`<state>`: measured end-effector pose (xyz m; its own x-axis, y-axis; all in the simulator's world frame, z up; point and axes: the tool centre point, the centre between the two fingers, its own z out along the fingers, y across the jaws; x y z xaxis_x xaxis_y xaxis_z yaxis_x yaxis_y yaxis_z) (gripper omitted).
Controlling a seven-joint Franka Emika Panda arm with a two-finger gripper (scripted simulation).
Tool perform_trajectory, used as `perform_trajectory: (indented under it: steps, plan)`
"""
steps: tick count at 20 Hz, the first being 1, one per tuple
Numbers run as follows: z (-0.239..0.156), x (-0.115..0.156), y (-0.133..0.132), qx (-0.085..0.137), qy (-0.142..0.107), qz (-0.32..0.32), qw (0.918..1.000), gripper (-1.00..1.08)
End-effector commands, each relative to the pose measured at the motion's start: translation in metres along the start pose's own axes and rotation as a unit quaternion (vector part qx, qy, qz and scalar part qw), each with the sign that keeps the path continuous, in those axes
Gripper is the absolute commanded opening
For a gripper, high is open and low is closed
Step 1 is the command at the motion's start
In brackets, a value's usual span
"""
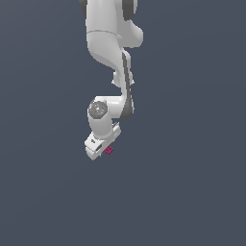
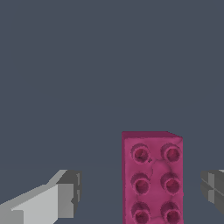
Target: Pick up the object and move it to a goal position.
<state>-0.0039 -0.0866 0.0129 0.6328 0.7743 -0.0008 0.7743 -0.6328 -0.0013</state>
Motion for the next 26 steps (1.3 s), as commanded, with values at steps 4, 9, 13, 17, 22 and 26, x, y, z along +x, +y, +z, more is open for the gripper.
perform_trajectory:
  steps: [4, 9, 13, 17, 22, 26]
  plan:
    - [0.001, 0.000, 0.001, -0.001, 0.000, 0.000, 1.0000, -1.00]
    - [0.001, 0.000, 0.001, -0.001, 0.000, 0.000, 1.0000, -1.00]
    - [0.000, 0.001, 0.001, -0.001, 0.000, 0.000, 1.0000, -1.00]
    - [-0.009, 0.004, -0.001, -0.001, 0.000, 0.000, 1.0000, -1.00]
    - [-0.034, 0.013, -0.007, -0.001, 0.000, 0.000, 1.0000, -1.00]
    - [-0.065, 0.024, -0.014, -0.001, 0.000, 0.000, 1.0000, -1.00]
